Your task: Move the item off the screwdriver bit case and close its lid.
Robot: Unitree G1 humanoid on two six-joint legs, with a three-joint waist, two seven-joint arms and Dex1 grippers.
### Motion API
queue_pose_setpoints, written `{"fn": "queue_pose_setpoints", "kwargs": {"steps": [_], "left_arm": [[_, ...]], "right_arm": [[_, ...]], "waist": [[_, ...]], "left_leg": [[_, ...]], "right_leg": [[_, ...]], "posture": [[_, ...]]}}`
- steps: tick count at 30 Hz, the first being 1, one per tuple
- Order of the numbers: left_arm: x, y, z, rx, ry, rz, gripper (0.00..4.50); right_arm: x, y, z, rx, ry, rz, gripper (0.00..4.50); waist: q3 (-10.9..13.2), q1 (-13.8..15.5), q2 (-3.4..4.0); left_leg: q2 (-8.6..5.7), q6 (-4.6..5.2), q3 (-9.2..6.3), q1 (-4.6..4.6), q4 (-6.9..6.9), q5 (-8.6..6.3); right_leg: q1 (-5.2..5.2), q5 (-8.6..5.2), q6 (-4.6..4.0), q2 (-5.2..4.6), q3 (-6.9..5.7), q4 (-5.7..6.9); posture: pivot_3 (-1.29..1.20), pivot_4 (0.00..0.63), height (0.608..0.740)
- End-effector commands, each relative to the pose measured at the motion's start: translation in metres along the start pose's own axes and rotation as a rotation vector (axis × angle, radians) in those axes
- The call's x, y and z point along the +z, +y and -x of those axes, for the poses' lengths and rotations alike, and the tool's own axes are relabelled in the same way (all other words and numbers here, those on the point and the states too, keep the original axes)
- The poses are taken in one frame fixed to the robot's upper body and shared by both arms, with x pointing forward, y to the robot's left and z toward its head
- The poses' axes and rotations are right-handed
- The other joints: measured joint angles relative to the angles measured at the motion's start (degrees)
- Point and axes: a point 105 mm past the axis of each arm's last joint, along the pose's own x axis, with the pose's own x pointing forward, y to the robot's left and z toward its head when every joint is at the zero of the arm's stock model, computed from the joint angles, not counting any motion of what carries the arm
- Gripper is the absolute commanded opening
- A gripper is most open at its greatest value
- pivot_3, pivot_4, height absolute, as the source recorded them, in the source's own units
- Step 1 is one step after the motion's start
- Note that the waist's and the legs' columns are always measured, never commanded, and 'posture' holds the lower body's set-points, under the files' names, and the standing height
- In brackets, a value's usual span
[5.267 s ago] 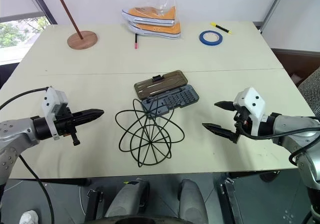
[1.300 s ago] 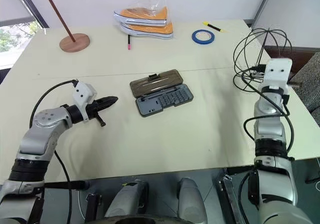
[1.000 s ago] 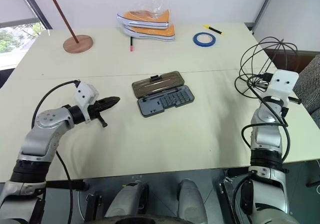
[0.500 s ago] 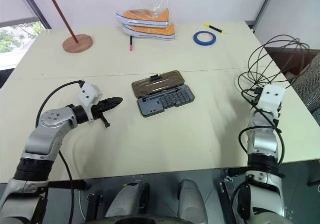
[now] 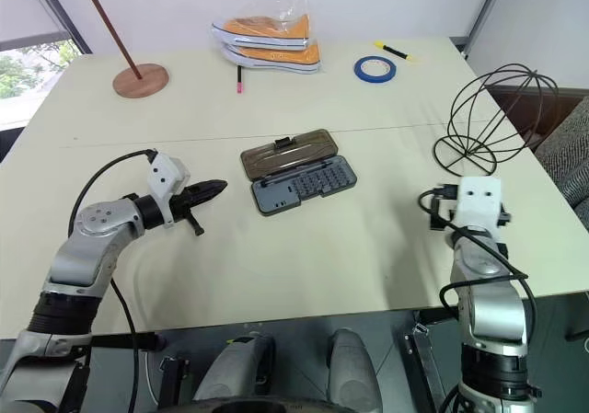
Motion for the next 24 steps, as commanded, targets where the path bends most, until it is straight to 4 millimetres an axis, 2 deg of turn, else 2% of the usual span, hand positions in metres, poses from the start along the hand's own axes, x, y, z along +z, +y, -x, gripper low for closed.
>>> {"fn": "queue_pose_setpoints", "kwargs": {"steps": [1, 4, 8, 14, 20, 24], "left_arm": [[0.009, 0.007, 0.002, 0.020, -0.029, -0.020, 0.00], [0.010, 0.009, 0.000, 0.020, -0.032, -0.026, 0.00], [0.012, 0.011, -0.002, 0.024, -0.036, -0.036, 0.00], [0.013, 0.014, 0.002, 0.047, -0.039, -0.043, 0.00], [0.011, 0.014, 0.010, 0.087, -0.036, -0.042, 0.00], [0.009, 0.012, 0.017, 0.118, -0.032, -0.039, 0.00]], "right_arm": [[0.061, 0.047, 0.013, 0.354, -0.170, 0.027, 4.43], [0.090, 0.055, 0.002, 0.441, -0.219, 0.035, 4.43], [0.108, 0.065, -0.027, 0.499, -0.208, 0.010, 4.43], [0.118, 0.095, -0.070, 0.567, -0.175, 0.041, 4.43], [0.118, 0.112, -0.115, 0.486, -0.104, 0.114, 4.43], [0.115, 0.129, -0.129, 0.492, -0.065, 0.142, 4.43]], "waist": [[0.02, -0.01, 0.02], [0.02, 0.24, 0.00], [0.02, 0.44, -0.06], [0.03, -0.05, -0.04], [0.03, -0.12, -0.04], [0.04, -0.19, -0.03]], "left_leg": [[0.16, 0.00, 0.04, 0.00, 0.00, 0.00], [0.30, 0.01, 0.00, -0.01, 0.00, -0.01], [0.26, 0.01, -0.01, -0.08, 0.01, -0.01], [0.17, 0.01, 0.10, -0.10, -0.06, -0.01], [0.18, 0.00, 0.23, -0.13, -0.14, 0.00], [0.19, -0.03, 0.31, -0.18, -0.20, 0.01]], "right_leg": [[0.00, 0.00, 0.00, 0.01, 0.00, -0.05], [0.07, 0.00, -0.01, 0.17, -0.08, -0.21], [0.11, 0.02, -0.01, 0.17, -0.16, -0.33], [-0.01, 0.04, -0.02, 0.19, -0.09, -0.34], [-0.20, 0.07, -0.06, 0.21, 0.04, -0.23], [-0.36, 0.09, -0.08, 0.22, 0.16, -0.19]], "posture": [[0.00, 0.150, 0.740], [0.00, 0.150, 0.740], [0.00, 0.150, 0.740], [0.00, 0.150, 0.740], [0.00, 0.150, 0.740], [0.00, 0.150, 0.740]]}}
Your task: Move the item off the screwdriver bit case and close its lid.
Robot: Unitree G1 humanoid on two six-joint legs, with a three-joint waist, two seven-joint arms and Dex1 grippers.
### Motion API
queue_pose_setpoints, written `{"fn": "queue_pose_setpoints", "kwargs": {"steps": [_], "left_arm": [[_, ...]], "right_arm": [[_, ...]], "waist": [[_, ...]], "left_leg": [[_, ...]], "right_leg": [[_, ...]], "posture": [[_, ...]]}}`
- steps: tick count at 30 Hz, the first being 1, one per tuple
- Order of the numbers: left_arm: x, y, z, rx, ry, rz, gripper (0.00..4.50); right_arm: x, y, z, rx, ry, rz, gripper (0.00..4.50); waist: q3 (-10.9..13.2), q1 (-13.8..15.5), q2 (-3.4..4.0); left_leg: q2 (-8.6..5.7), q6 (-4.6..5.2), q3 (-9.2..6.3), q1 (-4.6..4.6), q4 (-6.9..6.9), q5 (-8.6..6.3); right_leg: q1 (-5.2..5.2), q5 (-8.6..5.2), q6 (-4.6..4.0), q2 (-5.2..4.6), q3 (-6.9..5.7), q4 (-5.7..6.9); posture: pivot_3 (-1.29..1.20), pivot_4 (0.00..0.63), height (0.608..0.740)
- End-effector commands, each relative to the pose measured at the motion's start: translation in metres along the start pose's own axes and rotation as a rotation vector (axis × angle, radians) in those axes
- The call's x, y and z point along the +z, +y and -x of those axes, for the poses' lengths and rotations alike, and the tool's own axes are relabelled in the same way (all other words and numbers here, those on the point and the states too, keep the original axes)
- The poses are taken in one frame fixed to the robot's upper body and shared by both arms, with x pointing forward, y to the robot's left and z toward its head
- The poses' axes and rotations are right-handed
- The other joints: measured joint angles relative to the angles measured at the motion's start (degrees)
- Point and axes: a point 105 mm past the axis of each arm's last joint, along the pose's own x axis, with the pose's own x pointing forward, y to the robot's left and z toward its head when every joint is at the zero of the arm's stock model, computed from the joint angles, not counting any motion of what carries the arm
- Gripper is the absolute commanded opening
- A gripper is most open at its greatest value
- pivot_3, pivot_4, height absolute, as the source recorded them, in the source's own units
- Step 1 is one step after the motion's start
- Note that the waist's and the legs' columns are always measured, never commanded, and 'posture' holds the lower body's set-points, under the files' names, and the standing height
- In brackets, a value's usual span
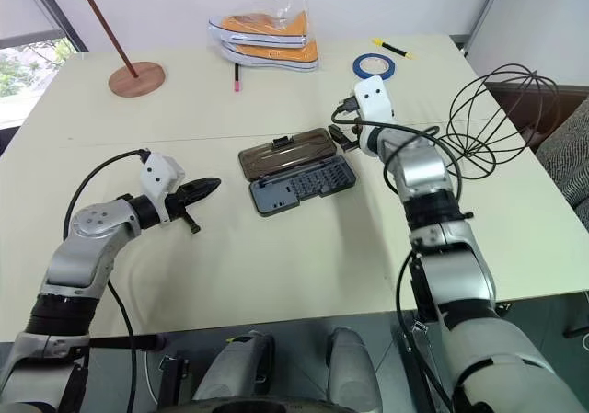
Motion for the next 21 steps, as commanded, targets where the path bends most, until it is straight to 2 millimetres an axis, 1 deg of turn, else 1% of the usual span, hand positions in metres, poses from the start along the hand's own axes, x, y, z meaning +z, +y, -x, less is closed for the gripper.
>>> {"fn": "queue_pose_setpoints", "kwargs": {"steps": [1, 9, 16, 20, 21], "left_arm": [[0.013, 0.006, 0.008, 0.049, -0.038, -0.033, 0.00], [0.011, 0.005, 0.016, 0.084, -0.028, -0.035, 0.00], [0.011, 0.006, 0.016, 0.100, -0.027, -0.038, 0.00], [0.011, 0.006, 0.016, 0.104, -0.027, -0.040, 0.00], [0.011, 0.006, 0.016, 0.105, -0.027, -0.041, 0.00]], "right_arm": [[0.009, 0.005, -0.010, -0.001, -0.012, 0.046, 4.43], [0.001, 0.014, -0.020, 0.000, 0.022, 0.076, 4.43], [-0.014, 0.019, -0.023, -0.001, 0.060, 0.120, 4.43], [-0.018, 0.025, -0.025, 0.007, 0.071, 0.134, 4.43], [-0.019, 0.028, -0.025, 0.014, 0.073, 0.140, 4.21]], "waist": [[0.00, 0.02, 0.00], [0.00, -0.09, 0.00], [0.00, -0.87, 0.00], [-0.01, -1.32, 0.00], [-0.01, -1.33, 0.00]], "left_leg": [[0.00, 0.00, 0.02, 0.00, -0.04, 0.00], [-0.02, -0.11, 0.21, 0.00, -0.36, 0.06], [0.01, -0.19, 0.51, 0.03, -0.54, 0.11], [0.01, -0.19, 0.54, 0.05, -0.54, 0.11], [0.01, -0.19, 0.54, 0.06, -0.54, 0.11]], "right_leg": [[-0.02, 0.00, 0.00, 0.00, 0.02, 0.00], [-0.29, 0.01, -0.02, 0.00, 0.21, 0.00], [-0.40, 0.02, -0.04, 0.01, 0.27, 0.03], [-0.40, 0.02, -0.04, 0.01, 0.30, 0.07], [-0.40, 0.02, -0.04, 0.01, 0.30, 0.08]], "posture": [[0.00, 0.150, 0.740], [0.00, 0.150, 0.740], [0.00, 0.150, 0.740], [0.00, 0.150, 0.740], [0.00, 0.150, 0.740]]}}
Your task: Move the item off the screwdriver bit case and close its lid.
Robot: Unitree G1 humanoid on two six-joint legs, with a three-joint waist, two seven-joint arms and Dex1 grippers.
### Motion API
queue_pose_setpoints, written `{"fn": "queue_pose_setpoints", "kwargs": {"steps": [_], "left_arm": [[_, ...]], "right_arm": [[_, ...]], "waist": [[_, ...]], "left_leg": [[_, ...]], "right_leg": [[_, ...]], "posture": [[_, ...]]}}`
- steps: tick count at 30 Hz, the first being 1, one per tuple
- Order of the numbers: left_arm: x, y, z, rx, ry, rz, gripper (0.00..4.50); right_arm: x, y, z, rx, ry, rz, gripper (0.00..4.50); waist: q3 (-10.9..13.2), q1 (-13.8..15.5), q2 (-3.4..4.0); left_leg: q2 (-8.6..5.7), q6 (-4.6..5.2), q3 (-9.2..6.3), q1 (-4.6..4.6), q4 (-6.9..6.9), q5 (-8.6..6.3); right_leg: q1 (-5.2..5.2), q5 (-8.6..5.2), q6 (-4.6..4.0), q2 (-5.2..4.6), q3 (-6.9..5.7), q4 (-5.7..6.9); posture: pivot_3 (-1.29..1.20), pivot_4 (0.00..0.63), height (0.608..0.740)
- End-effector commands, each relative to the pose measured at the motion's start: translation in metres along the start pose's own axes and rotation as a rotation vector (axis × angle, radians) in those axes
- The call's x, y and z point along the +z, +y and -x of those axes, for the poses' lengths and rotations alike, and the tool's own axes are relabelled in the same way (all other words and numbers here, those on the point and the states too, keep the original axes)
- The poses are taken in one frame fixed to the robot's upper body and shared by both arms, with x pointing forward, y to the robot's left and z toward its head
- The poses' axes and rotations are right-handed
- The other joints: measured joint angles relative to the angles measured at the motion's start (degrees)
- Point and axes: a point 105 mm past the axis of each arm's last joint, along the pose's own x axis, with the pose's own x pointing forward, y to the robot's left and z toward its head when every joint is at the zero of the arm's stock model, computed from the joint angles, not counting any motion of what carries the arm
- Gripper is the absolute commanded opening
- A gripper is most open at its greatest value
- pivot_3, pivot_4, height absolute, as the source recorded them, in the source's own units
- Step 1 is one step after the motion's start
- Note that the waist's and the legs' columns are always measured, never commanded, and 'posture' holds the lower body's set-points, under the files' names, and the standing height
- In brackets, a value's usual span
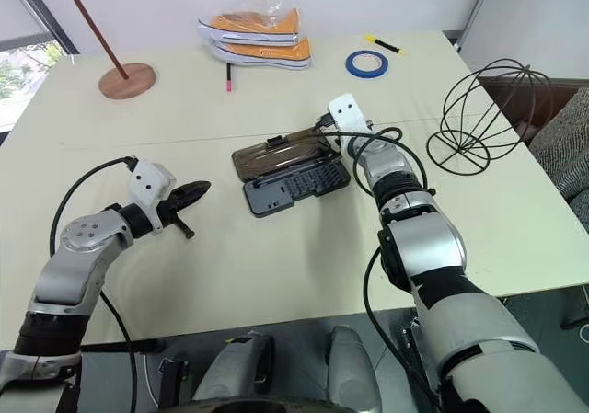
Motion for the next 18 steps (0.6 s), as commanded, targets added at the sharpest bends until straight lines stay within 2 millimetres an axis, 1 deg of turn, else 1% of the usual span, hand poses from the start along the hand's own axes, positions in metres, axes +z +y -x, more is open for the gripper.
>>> {"fn": "queue_pose_setpoints", "kwargs": {"steps": [1, 2, 6, 8, 9, 14, 18], "left_arm": [[0.013, 0.006, 0.004, 0.027, -0.041, -0.040, 0.00], [0.013, 0.006, 0.004, 0.028, -0.041, -0.040, 0.00], [0.013, 0.006, 0.004, 0.035, -0.042, -0.042, 0.00], [0.013, 0.007, 0.005, 0.041, -0.041, -0.042, 0.00], [0.013, 0.007, 0.005, 0.043, -0.041, -0.043, 0.00], [0.012, 0.007, 0.007, 0.058, -0.042, -0.040, 0.00], [0.011, 0.008, 0.007, 0.066, -0.042, -0.040, 0.00]], "right_arm": [[0.010, 0.008, -0.002, 0.018, -0.018, 0.040, 3.94], [0.010, 0.010, -0.002, 0.024, -0.017, 0.044, 3.64], [0.013, 0.021, -0.004, 0.049, -0.021, 0.043, 1.54], [0.015, 0.027, -0.006, 0.063, -0.019, 0.050, 0.38], [0.015, 0.029, -0.006, 0.068, -0.016, 0.053, 0.04], [0.011, 0.034, -0.006, 0.098, 0.013, 0.053, 0.04], [0.001, 0.031, -0.005, 0.107, 0.050, 0.049, 0.04]], "waist": [[0.00, -0.02, 0.00], [0.00, -0.03, 0.00], [0.00, 0.01, 0.00], [0.00, -0.03, 0.00], [0.00, -0.03, 0.00], [-0.01, -0.04, 0.00], [-0.01, -0.03, 0.00]], "left_leg": [[0.00, 0.00, 0.00, 0.00, 0.00, 0.00], [0.01, 0.00, 0.00, 0.01, 0.00, 0.00], [0.01, 0.00, 0.02, 0.02, 0.00, 0.00], [0.01, 0.00, 0.04, 0.02, 0.01, 0.00], [0.01, 0.00, 0.04, 0.02, 0.01, 0.00], [0.01, 0.00, 0.09, 0.04, 0.00, 0.00], [0.01, 0.00, 0.10, 0.04, 0.00, 0.00]], "right_leg": [[0.00, 0.00, 0.00, 0.00, 0.00, 0.00], [0.00, 0.00, 0.00, 0.00, 0.00, 0.01], [-0.02, 0.00, 0.00, 0.01, 0.03, 0.06], [-0.02, 0.00, 0.00, 0.01, 0.05, 0.06], [-0.03, 0.00, 0.00, 0.01, 0.06, 0.07], [-0.08, 0.00, 0.00, 0.01, 0.11, 0.14], [-0.08, 0.00, -0.01, 0.02, 0.12, 0.15]], "posture": [[0.00, 0.150, 0.740], [0.00, 0.150, 0.740], [0.00, 0.150, 0.740], [0.00, 0.150, 0.740], [0.00, 0.150, 0.740], [0.00, 0.150, 0.740], [0.00, 0.150, 0.740]]}}
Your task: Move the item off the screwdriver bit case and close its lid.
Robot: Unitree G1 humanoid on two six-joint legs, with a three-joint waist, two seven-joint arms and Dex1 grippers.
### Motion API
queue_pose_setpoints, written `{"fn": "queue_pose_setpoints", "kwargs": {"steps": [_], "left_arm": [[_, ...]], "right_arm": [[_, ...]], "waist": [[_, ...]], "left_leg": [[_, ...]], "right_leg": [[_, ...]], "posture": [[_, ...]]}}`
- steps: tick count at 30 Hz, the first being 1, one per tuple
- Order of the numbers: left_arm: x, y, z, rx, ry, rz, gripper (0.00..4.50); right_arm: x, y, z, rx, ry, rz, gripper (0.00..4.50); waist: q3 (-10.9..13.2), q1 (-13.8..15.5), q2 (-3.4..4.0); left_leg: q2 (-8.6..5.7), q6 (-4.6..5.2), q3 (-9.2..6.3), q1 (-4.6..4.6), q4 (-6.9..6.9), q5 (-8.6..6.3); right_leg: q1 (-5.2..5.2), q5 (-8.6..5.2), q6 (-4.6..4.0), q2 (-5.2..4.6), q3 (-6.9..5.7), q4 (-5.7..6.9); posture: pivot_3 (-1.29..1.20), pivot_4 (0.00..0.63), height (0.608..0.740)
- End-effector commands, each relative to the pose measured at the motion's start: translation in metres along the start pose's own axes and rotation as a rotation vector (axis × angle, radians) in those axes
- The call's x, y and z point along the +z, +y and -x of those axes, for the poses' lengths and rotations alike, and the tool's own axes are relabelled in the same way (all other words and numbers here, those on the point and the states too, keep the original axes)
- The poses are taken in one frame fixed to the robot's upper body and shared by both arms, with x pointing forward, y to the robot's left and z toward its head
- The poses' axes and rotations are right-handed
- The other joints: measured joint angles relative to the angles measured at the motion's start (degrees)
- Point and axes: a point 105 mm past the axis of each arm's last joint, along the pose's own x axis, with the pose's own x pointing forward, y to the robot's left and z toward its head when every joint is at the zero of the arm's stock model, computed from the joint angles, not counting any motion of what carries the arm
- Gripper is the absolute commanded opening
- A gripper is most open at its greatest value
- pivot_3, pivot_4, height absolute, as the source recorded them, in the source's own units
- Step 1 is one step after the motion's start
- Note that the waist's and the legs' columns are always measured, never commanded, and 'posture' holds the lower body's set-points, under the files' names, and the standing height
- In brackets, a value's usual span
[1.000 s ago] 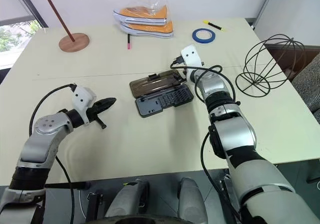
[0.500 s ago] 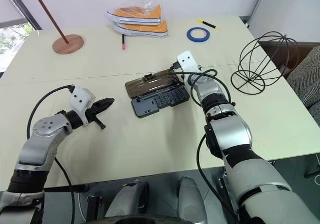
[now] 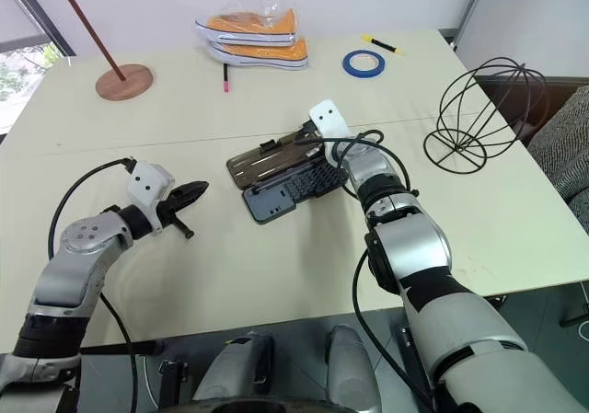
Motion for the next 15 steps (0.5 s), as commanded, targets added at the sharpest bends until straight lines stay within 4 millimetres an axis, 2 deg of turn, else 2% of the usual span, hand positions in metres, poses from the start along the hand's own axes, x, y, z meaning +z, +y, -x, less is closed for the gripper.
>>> {"fn": "queue_pose_setpoints", "kwargs": {"steps": [1, 6, 9, 12, 15], "left_arm": [[0.015, 0.007, 0.005, 0.035, -0.053, -0.044, 0.00], [0.016, 0.007, 0.001, 0.034, -0.060, -0.046, 0.00], [0.016, 0.006, -0.002, 0.024, -0.063, -0.047, 0.00], [0.015, 0.004, -0.006, 0.006, -0.063, -0.049, 0.00], [0.015, 0.002, -0.008, -0.007, -0.062, -0.053, 0.00]], "right_arm": [[-0.005, 0.001, 0.001, 0.022, 0.038, -0.003, 0.04], [-0.028, -0.006, 0.012, 0.021, 0.125, -0.056, 0.04], [-0.037, -0.007, 0.034, 0.007, 0.160, -0.094, 0.04], [-0.042, -0.006, 0.065, 0.003, 0.176, -0.109, 0.04], [-0.045, -0.004, 0.085, 0.008, 0.193, -0.133, 0.04]], "waist": [[0.00, 0.01, 0.00], [-0.03, 0.35, -0.05], [-0.07, 1.30, -0.07], [-0.08, 2.18, -0.09], [-0.10, 1.89, -0.12]], "left_leg": [[0.00, 0.00, 0.00, 0.00, 0.00, 0.00], [0.00, 0.00, -0.01, 0.00, 0.02, 0.00], [0.00, 0.01, -0.04, -0.01, 0.03, 0.00], [-0.01, 0.01, -0.03, -0.02, 0.05, -0.01], [-0.04, 0.02, -0.01, -0.02, 0.10, -0.01]], "right_leg": [[0.00, 0.00, 0.00, 0.00, 0.00, 0.00], [0.01, 0.00, 0.00, -0.01, 0.00, 0.01], [0.03, 0.00, 0.00, -0.02, 0.00, 0.00], [0.03, 0.00, 0.01, -0.03, 0.00, 0.00], [0.05, 0.00, 0.01, -0.03, -0.01, 0.01]], "posture": [[0.00, 0.150, 0.740], [0.00, 0.150, 0.740], [0.00, 0.150, 0.740], [0.00, 0.150, 0.740], [0.00, 0.150, 0.740]]}}
